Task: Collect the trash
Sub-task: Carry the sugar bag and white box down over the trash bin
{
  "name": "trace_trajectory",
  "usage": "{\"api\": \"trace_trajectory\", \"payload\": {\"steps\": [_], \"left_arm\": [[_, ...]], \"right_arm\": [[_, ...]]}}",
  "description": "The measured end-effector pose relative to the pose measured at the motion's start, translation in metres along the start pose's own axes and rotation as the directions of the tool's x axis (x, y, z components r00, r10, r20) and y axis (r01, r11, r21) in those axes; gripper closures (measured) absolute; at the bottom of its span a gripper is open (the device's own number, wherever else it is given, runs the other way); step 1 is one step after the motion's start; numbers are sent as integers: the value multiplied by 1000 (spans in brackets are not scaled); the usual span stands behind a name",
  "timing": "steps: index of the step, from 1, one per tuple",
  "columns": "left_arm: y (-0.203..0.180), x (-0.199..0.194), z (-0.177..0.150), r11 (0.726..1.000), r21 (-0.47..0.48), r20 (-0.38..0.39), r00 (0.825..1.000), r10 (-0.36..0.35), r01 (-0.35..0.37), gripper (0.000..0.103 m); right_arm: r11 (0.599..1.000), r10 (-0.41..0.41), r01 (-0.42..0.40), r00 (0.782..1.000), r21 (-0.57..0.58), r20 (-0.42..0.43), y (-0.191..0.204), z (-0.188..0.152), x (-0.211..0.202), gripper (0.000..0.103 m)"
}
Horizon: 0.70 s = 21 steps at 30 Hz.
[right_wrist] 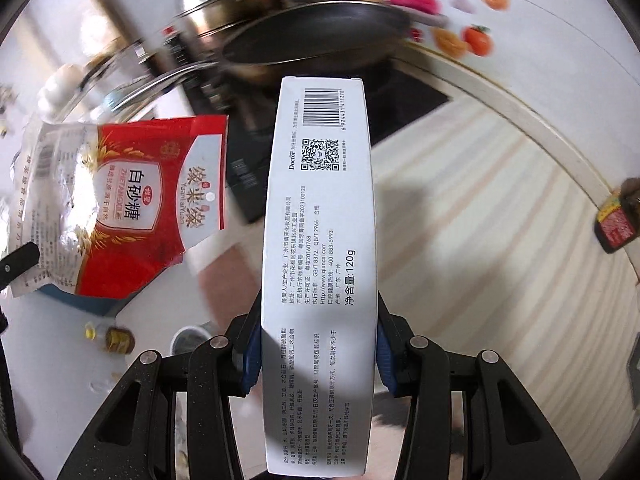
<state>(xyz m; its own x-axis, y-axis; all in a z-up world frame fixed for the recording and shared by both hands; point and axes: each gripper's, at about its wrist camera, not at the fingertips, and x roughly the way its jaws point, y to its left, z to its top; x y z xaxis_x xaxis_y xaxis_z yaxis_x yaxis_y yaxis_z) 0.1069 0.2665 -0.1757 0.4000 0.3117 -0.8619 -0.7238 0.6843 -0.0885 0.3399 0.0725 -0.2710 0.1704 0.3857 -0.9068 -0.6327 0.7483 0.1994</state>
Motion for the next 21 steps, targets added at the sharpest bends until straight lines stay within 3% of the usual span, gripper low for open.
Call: {"api": "trace_trajectory", "payload": {"steps": [7, 12, 18, 21], "left_arm": [[103, -17, -55, 988, -133, -31, 996, 78, -82, 98], [180, 4, -103, 957, -238, -110, 984, 143, -165, 98], [265, 68, -159, 890, -352, -258, 944, 206, -291, 98], [307, 114, -188, 852, -389, -332, 916, 226, -352, 98]], "right_arm": [[992, 57, -62, 997, -109, -47, 97, -47, 7, 55], [974, 106, -134, 983, -185, -151, 172, -93, 48, 55], [939, 128, -220, 937, -264, -326, 244, -145, 134, 55], [911, 127, -275, 895, -306, -427, 283, -176, 201, 55]]}}
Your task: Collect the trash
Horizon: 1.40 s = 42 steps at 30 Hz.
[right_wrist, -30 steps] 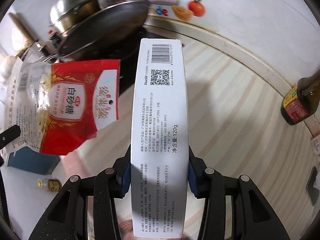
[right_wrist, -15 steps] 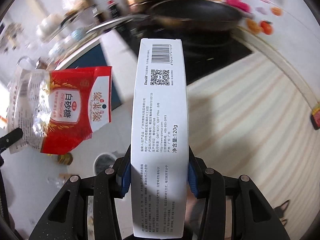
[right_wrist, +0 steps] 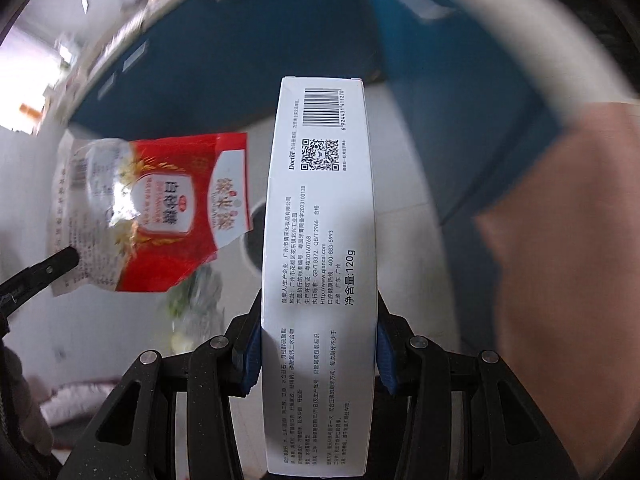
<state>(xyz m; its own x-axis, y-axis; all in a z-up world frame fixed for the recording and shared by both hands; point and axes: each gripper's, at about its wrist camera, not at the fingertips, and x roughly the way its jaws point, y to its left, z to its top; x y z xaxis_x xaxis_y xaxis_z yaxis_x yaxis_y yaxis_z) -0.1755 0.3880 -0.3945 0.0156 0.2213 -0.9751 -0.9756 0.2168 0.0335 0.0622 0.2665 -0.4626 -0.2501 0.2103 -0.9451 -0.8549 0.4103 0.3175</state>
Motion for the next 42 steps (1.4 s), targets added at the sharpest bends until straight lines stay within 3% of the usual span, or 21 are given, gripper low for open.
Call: {"api": "trace_trajectory", "payload": {"steps": [6, 12, 17, 19, 21, 22, 23, 24, 25, 29, 35, 38, 42], "left_arm": [[44, 150, 6, 995, -84, -117, 992, 50, -60, 98], [66, 300, 10, 990, -113, -219, 974, 53, -80, 98], [70, 375, 10, 991, -120, -310, 951, 18, -57, 91], [71, 385, 10, 988, -150, -324, 946, -7, -44, 90], [76, 389, 9, 984, -172, -327, 945, -13, -47, 84], [74, 388, 11, 982, -183, -321, 947, -23, -38, 78], [77, 386, 12, 981, -191, -313, 950, -23, -39, 51], [78, 382, 13, 980, -192, -300, 954, -9, -51, 18], [76, 375, 15, 980, -188, -283, 959, 9, -64, 7], [79, 347, 21, 977, -200, -226, 974, 30, -76, 3], [80, 278, 19, 968, -239, -106, 993, 54, -78, 0], [78, 233, 13, 962, -261, -38, 996, 76, -84, 0], [77, 164, -1, 956, -282, 24, 996, 90, -80, 0]], "right_arm": [[996, 41, -53, 986, -73, -159, 30, 17, 166, 55], [992, 44, -81, 944, -100, -326, 33, 29, 330, 55], [986, 16, -93, 882, -141, -470, 36, 54, 441, 55], [987, -2, -84, 849, -139, -528, 33, 64, 472, 54], [987, -17, -74, 836, -144, -548, 31, 70, 485, 51], [987, -22, -71, 835, -147, -550, 31, 74, 487, 38], [986, -23, -71, 838, -152, -545, 31, 77, 485, 26], [984, -22, -75, 845, -159, -535, 32, 82, 480, 23], [984, -23, -74, 849, -163, -527, 33, 83, 477, 20], [964, -103, -16, 897, -264, -429, 47, 98, 440, 2], [937, -157, 82, 967, -341, -201, 69, 105, 345, 0], [925, -165, 122, 982, -360, -89, 77, 99, 289, 0], [919, -160, 152, 987, -363, 7, 84, 91, 218, 0]]}}
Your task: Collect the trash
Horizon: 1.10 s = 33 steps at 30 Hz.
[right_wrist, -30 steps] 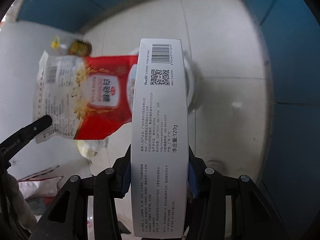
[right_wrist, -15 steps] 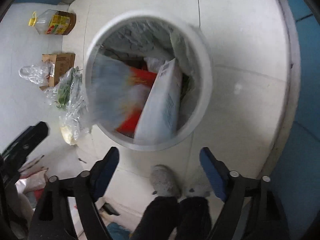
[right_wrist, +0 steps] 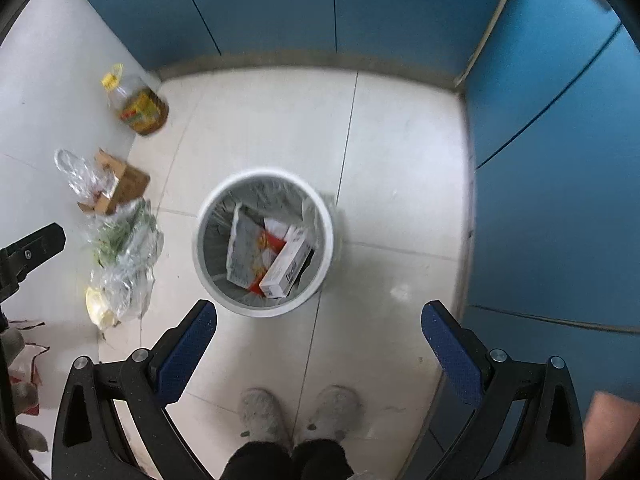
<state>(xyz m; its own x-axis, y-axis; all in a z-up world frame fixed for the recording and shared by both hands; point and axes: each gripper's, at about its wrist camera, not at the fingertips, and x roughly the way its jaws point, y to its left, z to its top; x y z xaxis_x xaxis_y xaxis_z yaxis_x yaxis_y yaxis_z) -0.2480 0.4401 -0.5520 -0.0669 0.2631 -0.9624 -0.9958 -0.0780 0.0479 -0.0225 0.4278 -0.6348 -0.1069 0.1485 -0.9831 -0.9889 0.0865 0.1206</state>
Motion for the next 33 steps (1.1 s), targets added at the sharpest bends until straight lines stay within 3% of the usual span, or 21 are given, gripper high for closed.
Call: {"api": "trace_trajectory", "payload": {"steps": [8, 19, 26, 33], "left_arm": [[13, -146, -33, 998, 36, 96, 994, -47, 44, 0], [38, -346, -105, 986, 115, 232, 962, -145, 121, 0], [56, -432, -143, 981, 148, 285, 945, -161, 123, 0], [56, -482, -157, 978, 153, 273, 946, -177, 139, 0]], "right_arm": [[999, -20, 26, 986, -32, 164, 11, -35, -170, 0], [999, -51, 41, 923, 35, 382, 35, -136, -414, 0], [997, -64, 34, 880, 70, 472, 50, -199, -518, 0], [997, 13, -50, 867, 61, 498, 46, -236, -589, 0]]}}
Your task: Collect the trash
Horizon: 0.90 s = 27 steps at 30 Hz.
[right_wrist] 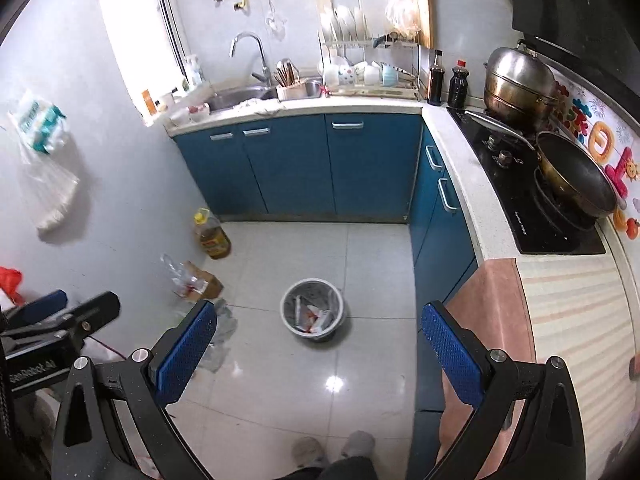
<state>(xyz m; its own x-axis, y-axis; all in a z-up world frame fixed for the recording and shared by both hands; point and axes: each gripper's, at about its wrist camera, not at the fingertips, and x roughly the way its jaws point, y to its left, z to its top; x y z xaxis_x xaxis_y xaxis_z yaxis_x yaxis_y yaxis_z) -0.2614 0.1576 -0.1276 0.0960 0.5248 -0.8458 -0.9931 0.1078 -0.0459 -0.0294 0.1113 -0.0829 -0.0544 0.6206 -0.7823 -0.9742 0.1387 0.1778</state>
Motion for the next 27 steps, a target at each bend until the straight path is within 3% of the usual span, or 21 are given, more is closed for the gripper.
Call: {"api": "trace_trajectory", "payload": {"steps": [5, 8, 17, 27], "left_arm": [[-7, -23, -1, 999, -38, -1, 1000, -29, 29, 0], [-10, -35, -3, 995, -58, 6, 997, -81, 81, 0], [-29, -55, -14, 996, -42, 27, 997, -79, 80, 0], [-34, -65, -26, 995, -48, 26, 996, -90, 91, 0]], "right_arm": [[999, 41, -41, 999, -6, 1, -11, 8, -27, 0], [997, 78, -78, 997, -9, -16, -18, 12, -35, 0], [987, 152, -154, 987, -41, -47, -29, 17, -51, 0], [985, 165, -167, 984, -35, -65, -39, 15, -62, 0]]}}
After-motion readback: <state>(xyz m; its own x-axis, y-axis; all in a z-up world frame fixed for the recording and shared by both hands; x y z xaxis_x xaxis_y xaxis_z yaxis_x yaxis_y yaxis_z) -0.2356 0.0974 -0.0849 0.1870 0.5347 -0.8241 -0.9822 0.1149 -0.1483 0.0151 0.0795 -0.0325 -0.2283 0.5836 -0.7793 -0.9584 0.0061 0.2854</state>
